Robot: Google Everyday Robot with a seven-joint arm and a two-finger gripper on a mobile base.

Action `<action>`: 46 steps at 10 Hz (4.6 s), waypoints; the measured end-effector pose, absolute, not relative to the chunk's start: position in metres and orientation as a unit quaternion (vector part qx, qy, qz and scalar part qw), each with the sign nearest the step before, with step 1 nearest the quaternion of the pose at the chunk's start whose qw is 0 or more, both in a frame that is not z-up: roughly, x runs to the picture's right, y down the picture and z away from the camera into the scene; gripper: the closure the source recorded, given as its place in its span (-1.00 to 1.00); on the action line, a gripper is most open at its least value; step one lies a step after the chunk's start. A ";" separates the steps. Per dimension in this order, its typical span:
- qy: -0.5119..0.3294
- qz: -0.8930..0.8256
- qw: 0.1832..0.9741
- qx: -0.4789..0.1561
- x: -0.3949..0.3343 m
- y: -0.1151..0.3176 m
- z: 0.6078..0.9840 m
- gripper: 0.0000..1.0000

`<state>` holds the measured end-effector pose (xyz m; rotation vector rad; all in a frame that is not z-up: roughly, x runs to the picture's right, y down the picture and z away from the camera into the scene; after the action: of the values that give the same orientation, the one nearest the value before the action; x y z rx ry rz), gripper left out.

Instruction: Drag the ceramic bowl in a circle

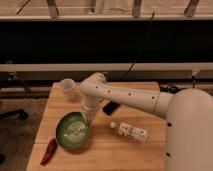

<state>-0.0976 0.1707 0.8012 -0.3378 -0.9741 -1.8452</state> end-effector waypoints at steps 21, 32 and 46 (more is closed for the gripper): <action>-0.362 -0.687 0.597 -0.202 0.048 0.153 0.834 1.00; -0.400 -0.739 0.514 -0.174 -0.015 0.214 0.787 1.00; -0.390 -0.811 0.428 -0.082 -0.135 0.146 0.826 1.00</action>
<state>-0.1348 0.1461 0.8258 -0.2037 -0.9744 -2.0246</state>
